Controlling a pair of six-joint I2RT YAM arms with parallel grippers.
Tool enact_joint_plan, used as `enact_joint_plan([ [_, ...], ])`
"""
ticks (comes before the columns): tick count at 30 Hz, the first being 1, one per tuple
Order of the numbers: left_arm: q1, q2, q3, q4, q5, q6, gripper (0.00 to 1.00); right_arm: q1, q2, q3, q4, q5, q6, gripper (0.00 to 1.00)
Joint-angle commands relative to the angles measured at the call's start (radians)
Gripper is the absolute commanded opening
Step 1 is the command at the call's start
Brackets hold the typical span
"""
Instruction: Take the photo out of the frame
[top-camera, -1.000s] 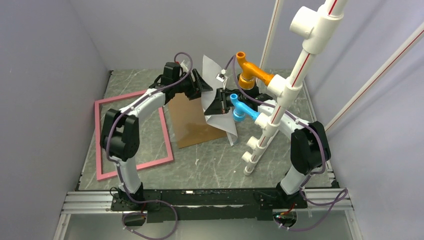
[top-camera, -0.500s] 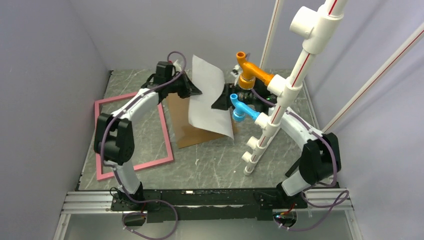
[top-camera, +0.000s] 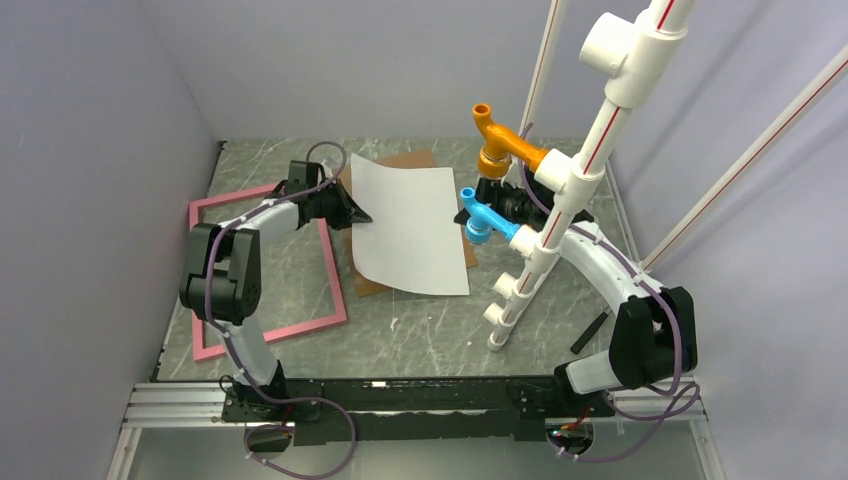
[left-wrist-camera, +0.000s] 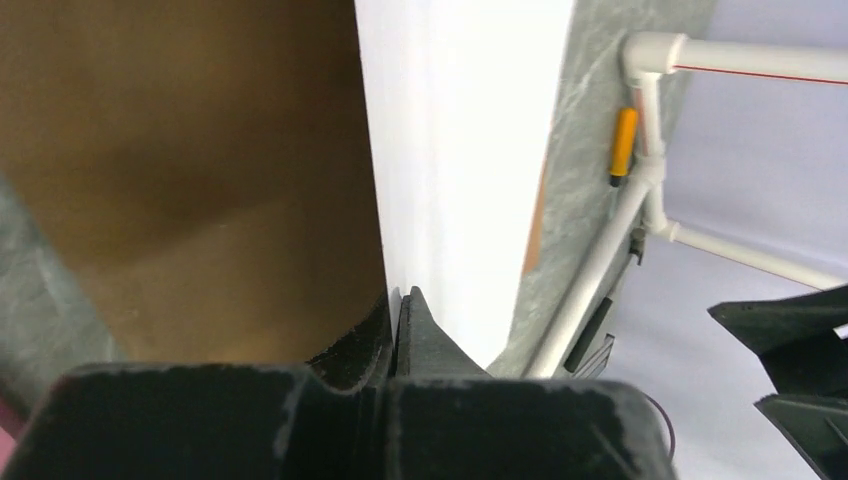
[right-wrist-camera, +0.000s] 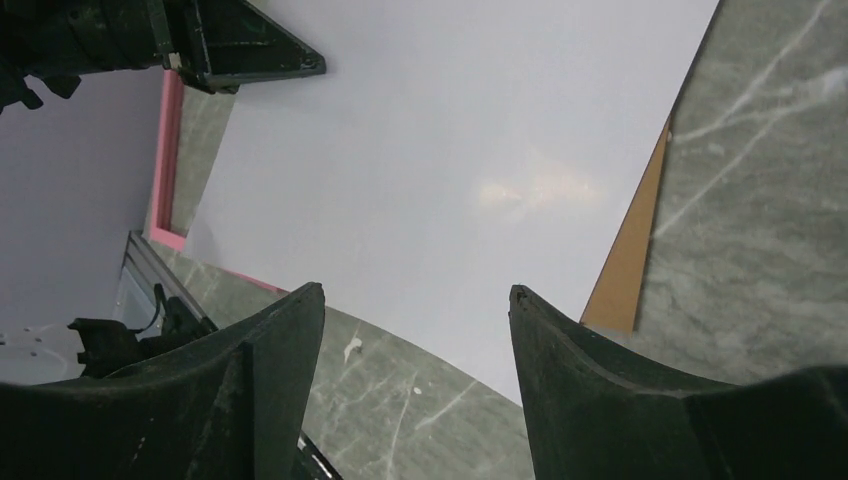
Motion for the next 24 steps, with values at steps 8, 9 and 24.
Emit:
enact_joint_plan([
  [8, 0.001, 0.043, -0.078, 0.131, -0.139, -0.034, 0.0, -0.006, -0.116, -0.089, -0.031, 0.134, -0.029, 0.71],
  [9, 0.001, 0.041, -0.089, 0.133, -0.161, -0.041, 0.0, -0.005, -0.121, -0.098, -0.027, 0.138, -0.021, 0.71],
  [24, 0.001, -0.014, -0.074, 0.02, -0.201, 0.002, 0.48, 0.009, -0.205, -0.11, -0.137, 0.226, -0.023, 0.72],
])
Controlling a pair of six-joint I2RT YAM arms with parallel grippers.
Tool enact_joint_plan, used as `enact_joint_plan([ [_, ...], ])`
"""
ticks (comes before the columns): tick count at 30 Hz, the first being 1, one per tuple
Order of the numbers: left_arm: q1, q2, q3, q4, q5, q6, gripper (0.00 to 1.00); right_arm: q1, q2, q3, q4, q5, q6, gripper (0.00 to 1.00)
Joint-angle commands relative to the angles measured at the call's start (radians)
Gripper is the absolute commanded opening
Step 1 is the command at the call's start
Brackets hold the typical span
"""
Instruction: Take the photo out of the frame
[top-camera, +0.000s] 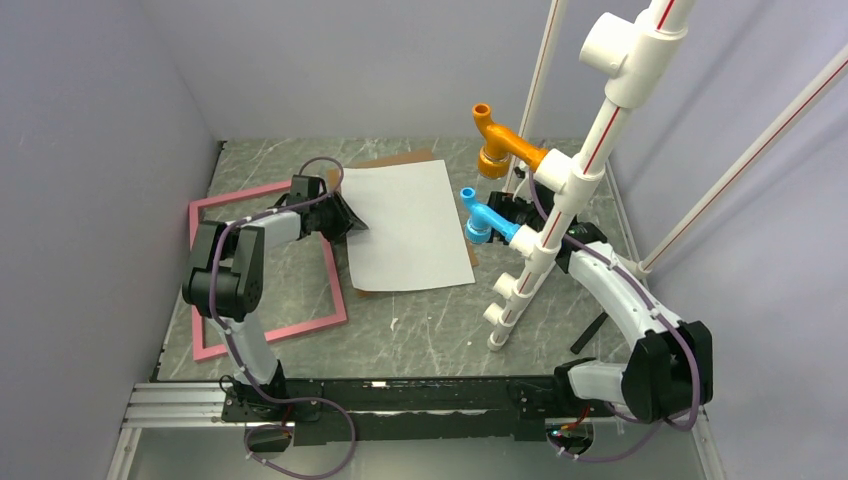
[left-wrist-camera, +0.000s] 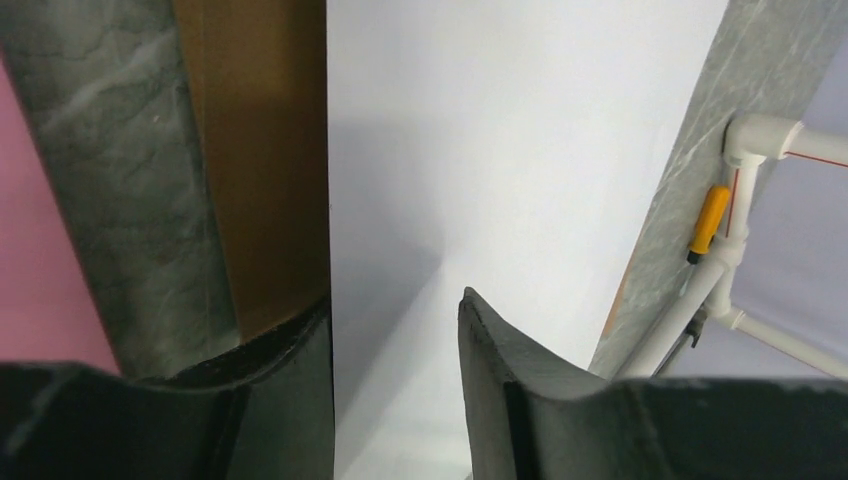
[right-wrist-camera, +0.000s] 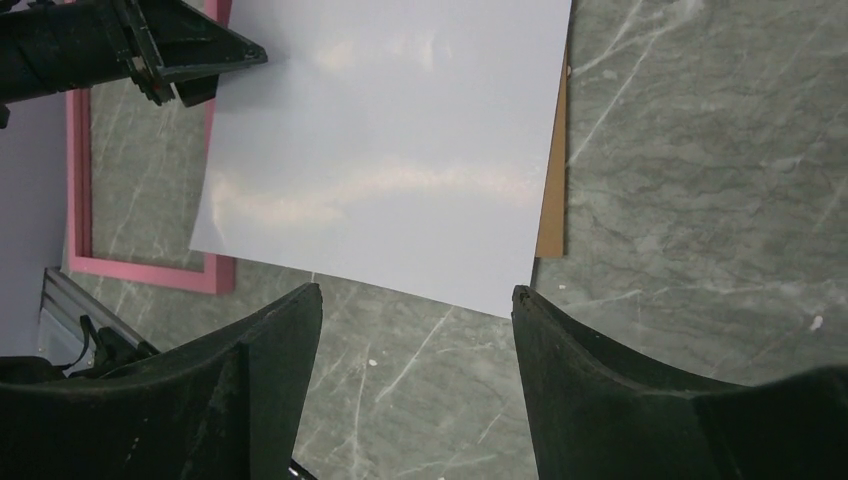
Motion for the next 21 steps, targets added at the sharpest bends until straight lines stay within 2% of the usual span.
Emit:
enact_joint_plan([
  [1, 0.001, -0.057, 0.054, -0.088, -0.005, 0.064, 0.46, 0.007, -0.056, 0.007, -0.043, 0.047, -0.006, 0.72],
  [6, 0.005, -0.049, 0.072, -0.092, 0.02, 0.091, 0.33, 0.007, -0.038, 0.02, -0.043, 0.063, -0.017, 0.72],
  [9, 0.007, -0.044, 0.054, -0.037, 0.055, 0.084, 0.11, 0.008, -0.026, 0.025, -0.038, 0.047, -0.018, 0.72],
  [11, 0.005, -0.051, 0.056, -0.034, 0.058, 0.089, 0.01, 0.008, -0.024, 0.018, -0.023, 0.027, -0.023, 0.72],
  [17, 0.011, -0.154, 0.105, -0.14, 0.055, 0.101, 0.0, 0.047, 0.002, 0.007, 0.029, 0.006, -0.073, 0.75],
  [21, 0.013, -0.247, 0.247, -0.397, -0.058, 0.195, 0.0, 0.047, 0.026, 0.022, 0.034, 0.009, -0.062, 0.74],
])
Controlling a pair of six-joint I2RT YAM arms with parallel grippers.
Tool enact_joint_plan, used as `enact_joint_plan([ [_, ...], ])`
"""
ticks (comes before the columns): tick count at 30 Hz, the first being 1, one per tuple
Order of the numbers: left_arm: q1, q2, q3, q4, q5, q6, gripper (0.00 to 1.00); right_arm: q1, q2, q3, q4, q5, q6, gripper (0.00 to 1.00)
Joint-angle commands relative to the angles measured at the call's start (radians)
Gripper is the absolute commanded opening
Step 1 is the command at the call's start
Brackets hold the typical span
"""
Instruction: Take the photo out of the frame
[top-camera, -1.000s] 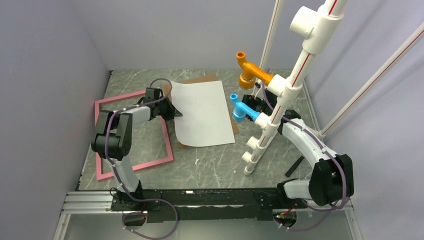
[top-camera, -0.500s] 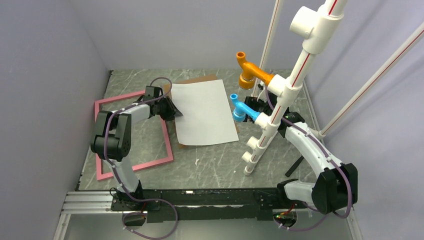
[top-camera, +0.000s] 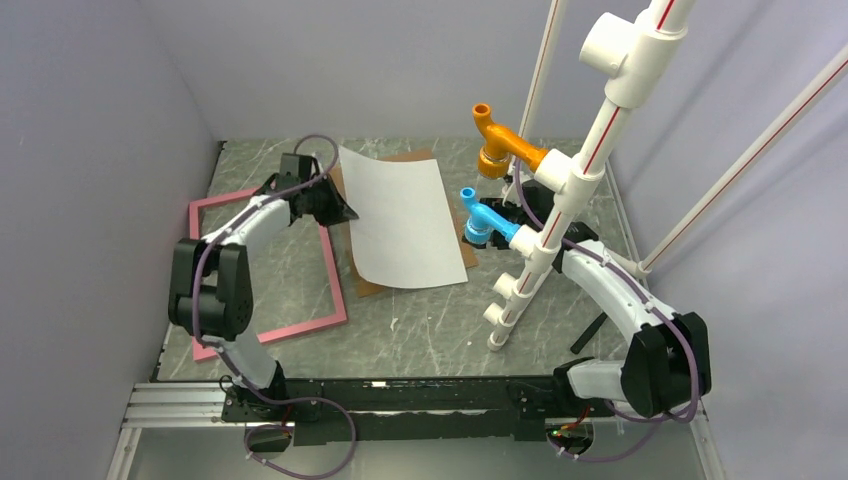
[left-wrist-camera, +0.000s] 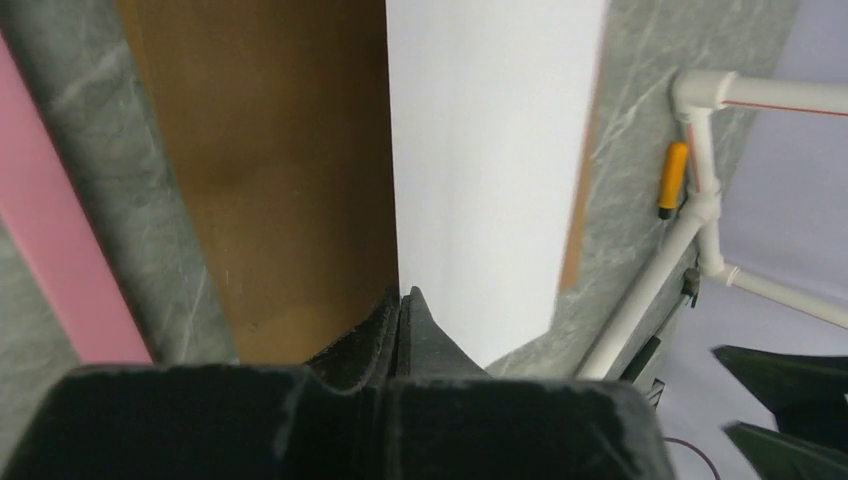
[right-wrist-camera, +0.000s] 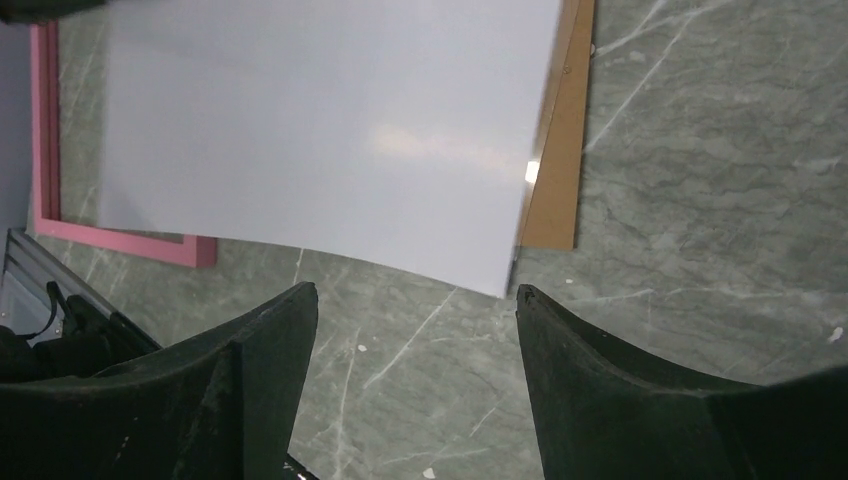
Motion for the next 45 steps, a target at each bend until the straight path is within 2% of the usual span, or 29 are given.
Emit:
enact_joint_plan([
  [1, 0.007, -0.167, 0.198, -0.265, -0.13, 0.131, 0.0, 0.0, 0.02, 0.024, 0.054, -0.008, -0.013, 0.74],
  [5, 0.015, -0.253, 0.407, -0.558, -0.312, 0.271, 0.0, 0.0, 0.023, 0.029, 0.052, -0.013, -0.015, 0.74],
  [9, 0.014, -0.251, 0.596, -0.747, -0.349, 0.362, 0.0, 0.0, 0.032, 0.021, 0.072, -0.029, -0.014, 0.74],
  [12, -0.006, -0.217, 0.702, -0.829, -0.345, 0.385, 0.0, 0.0, 0.045, 0.028, 0.078, -0.048, -0.01, 0.74],
  [15, -0.06, -0.164, 0.808, -0.877, -0.406, 0.383, 0.0, -0.001, 0.057, 0.038, 0.084, -0.067, -0.009, 0.74],
  [21, -0.187, 0.029, 0.975, -0.89, -0.448, 0.326, 0.0, 0.0, 0.079, 0.048, 0.085, -0.071, -0.012, 0.74],
  [26, -0.3, 0.168, 1.011, -0.784, -0.439, 0.266, 0.0, -0.002, 0.084, 0.038, 0.09, -0.046, -0.003, 0.74],
  [30, -0.336, 0.369, 1.2, -0.857, -0.39, 0.251, 0.0, -0.034, 0.066, 0.007, 0.109, -0.027, 0.035, 0.74],
  [36, -0.347, 0.395, 0.999, -0.609, -0.349, 0.19, 0.0, -0.09, 0.061, -0.015, 0.101, -0.037, 0.026, 0.74],
  [41, -0.349, 0.508, 1.071, -0.609, -0.339, 0.154, 0.0, -0.118, 0.053, -0.036, 0.1, -0.047, 0.014, 0.74],
  [45, -0.349, 0.485, 0.974, -0.522, -0.402, 0.06, 0.0, -0.126, 0.071, -0.034, 0.099, -0.052, 0.009, 0.74],
])
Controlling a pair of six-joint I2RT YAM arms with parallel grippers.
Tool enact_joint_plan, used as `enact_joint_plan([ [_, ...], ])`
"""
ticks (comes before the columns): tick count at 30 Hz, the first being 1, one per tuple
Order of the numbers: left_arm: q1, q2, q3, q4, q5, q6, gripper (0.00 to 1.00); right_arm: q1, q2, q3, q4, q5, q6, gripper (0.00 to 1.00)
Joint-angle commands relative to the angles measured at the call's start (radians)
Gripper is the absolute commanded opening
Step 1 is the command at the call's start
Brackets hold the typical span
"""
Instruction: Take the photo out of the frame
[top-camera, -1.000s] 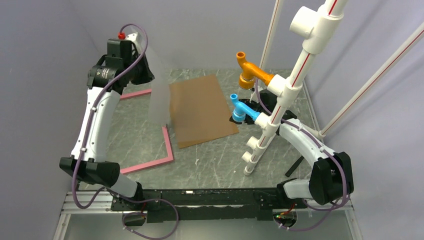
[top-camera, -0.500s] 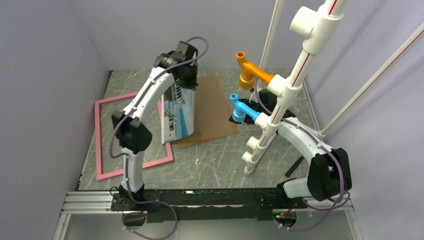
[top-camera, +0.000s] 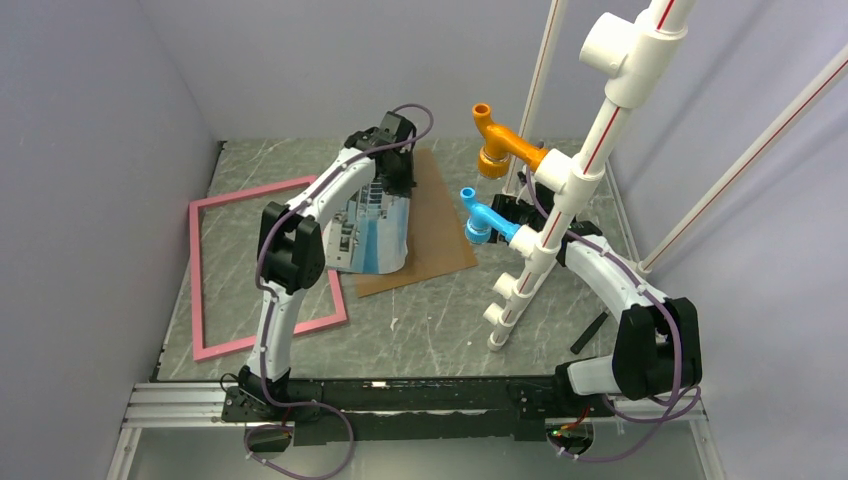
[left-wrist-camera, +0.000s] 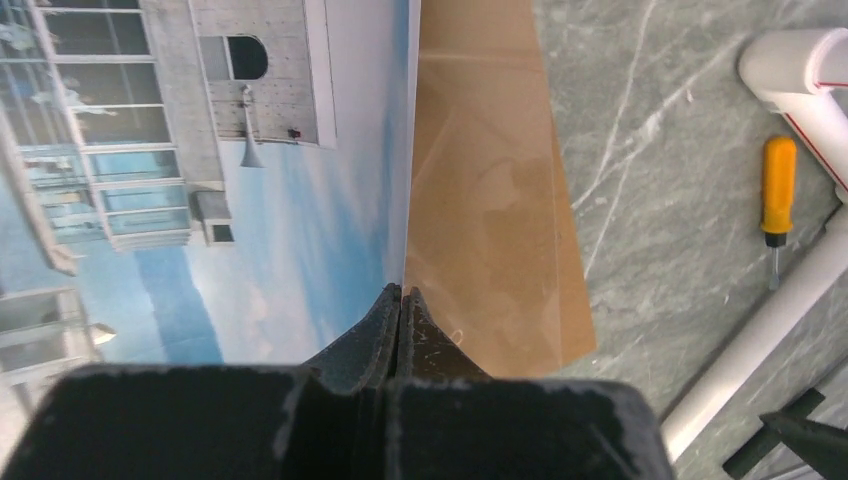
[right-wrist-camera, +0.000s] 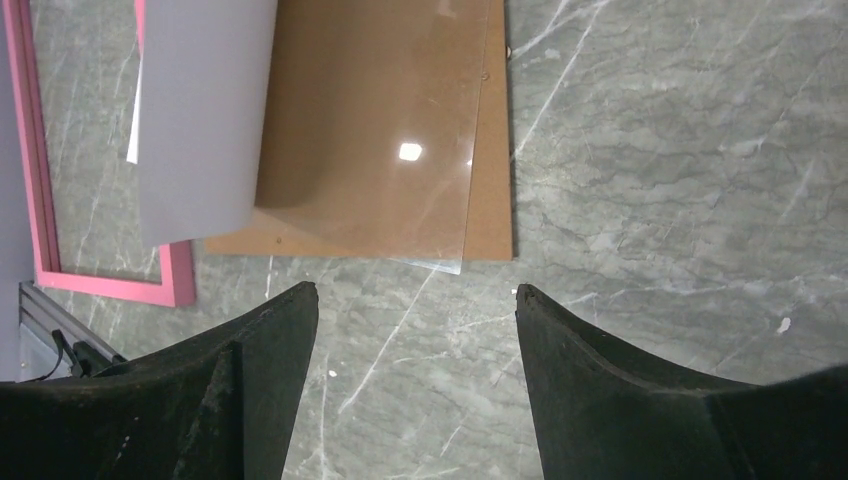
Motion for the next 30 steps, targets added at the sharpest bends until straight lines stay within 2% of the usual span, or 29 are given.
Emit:
enact_joint_plan([
  [1, 0.001, -0.033, -0.06, 0.122, -0.048, -0.122, 0.0, -0.009, -0.01, 0.003, 0.028, -0.006, -0.013, 0.74],
  [9, -0.003, 0.031, -0.047, 0.17, -0.062, -0.247, 0.0, -0.012, 0.006, 0.02, 0.023, -0.02, -0.015, 0.74],
  [13, -0.006, 0.07, 0.008, 0.196, 0.016, -0.257, 0.01, -0.011, 0.002, 0.012, 0.019, -0.016, -0.016, 0.74],
  [14, -0.006, 0.078, 0.029, 0.185, 0.023, -0.254, 0.05, -0.01, 0.001, 0.011, 0.017, -0.015, -0.018, 0.74],
  [16, -0.007, 0.08, 0.045, 0.178, 0.04, -0.245, 0.24, -0.011, -0.003, 0.011, 0.007, -0.009, -0.022, 0.74],
  [18, -0.005, 0.058, 0.041, 0.214, 0.082, -0.23, 0.34, -0.01, -0.007, 0.013, -0.002, -0.002, -0.026, 0.74],
  [20, -0.004, 0.046, 0.089, 0.17, 0.089, -0.214, 0.43, -0.011, -0.008, 0.015, -0.008, 0.004, -0.03, 0.74],
  [21, -0.001, 0.033, 0.112, 0.151, 0.088, -0.2, 0.51, -0.01, -0.011, 0.018, -0.017, 0.008, -0.035, 0.74],
  [23, 0.013, -0.019, 0.092, 0.157, 0.115, -0.186, 0.6, -0.01, -0.021, 0.016, -0.023, 0.017, -0.04, 0.74],
  [25, 0.035, -0.081, 0.035, 0.186, 0.193, -0.186, 0.79, -0.009, -0.028, 0.015, -0.04, 0.032, -0.046, 0.74],
  [26, 0.042, -0.113, 0.025, 0.182, 0.211, -0.177, 0.82, -0.01, -0.03, 0.017, -0.051, 0.037, -0.047, 0.74],
  [30, 0.055, -0.268, -0.046, 0.159, 0.232, -0.094, 0.84, -0.011, -0.076, 0.003, -0.075, 0.061, -0.045, 0.75],
])
